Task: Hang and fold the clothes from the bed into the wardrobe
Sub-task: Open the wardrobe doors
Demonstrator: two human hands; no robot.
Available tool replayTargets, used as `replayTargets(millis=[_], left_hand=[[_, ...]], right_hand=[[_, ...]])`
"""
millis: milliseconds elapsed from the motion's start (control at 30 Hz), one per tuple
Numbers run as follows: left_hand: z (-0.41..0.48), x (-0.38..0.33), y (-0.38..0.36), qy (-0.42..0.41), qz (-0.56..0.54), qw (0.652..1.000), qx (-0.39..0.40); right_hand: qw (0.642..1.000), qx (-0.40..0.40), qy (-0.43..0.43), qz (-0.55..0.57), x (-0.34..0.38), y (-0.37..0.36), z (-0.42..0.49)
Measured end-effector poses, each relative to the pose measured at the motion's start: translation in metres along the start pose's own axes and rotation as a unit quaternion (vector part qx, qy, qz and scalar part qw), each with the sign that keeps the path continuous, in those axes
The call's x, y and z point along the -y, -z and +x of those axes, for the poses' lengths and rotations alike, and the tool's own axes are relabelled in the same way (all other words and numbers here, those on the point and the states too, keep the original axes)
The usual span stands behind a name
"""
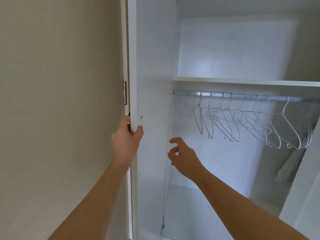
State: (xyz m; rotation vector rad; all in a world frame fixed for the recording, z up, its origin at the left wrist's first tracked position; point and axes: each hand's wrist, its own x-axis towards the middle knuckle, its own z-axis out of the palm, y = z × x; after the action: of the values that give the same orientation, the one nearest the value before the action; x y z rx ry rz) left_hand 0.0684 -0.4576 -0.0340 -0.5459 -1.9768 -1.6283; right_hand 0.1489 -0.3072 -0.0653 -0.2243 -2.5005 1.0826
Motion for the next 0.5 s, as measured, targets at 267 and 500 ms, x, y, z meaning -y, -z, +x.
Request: replayTargets(millis=[267, 500], left_hand=[[-0.011, 0.007, -0.004, 0.004, 0.011, 1.000, -0.002], [-0.054, 0.016, -0.004, 0.127, -0.001, 0.992, 0.010]], right_hand=[[0.999, -0.028, -0.047, 0.006, -0.011, -0.006, -0.023], [0.993, -0.053, -0.101, 0.018, -0.023, 0.016, -0.070]])
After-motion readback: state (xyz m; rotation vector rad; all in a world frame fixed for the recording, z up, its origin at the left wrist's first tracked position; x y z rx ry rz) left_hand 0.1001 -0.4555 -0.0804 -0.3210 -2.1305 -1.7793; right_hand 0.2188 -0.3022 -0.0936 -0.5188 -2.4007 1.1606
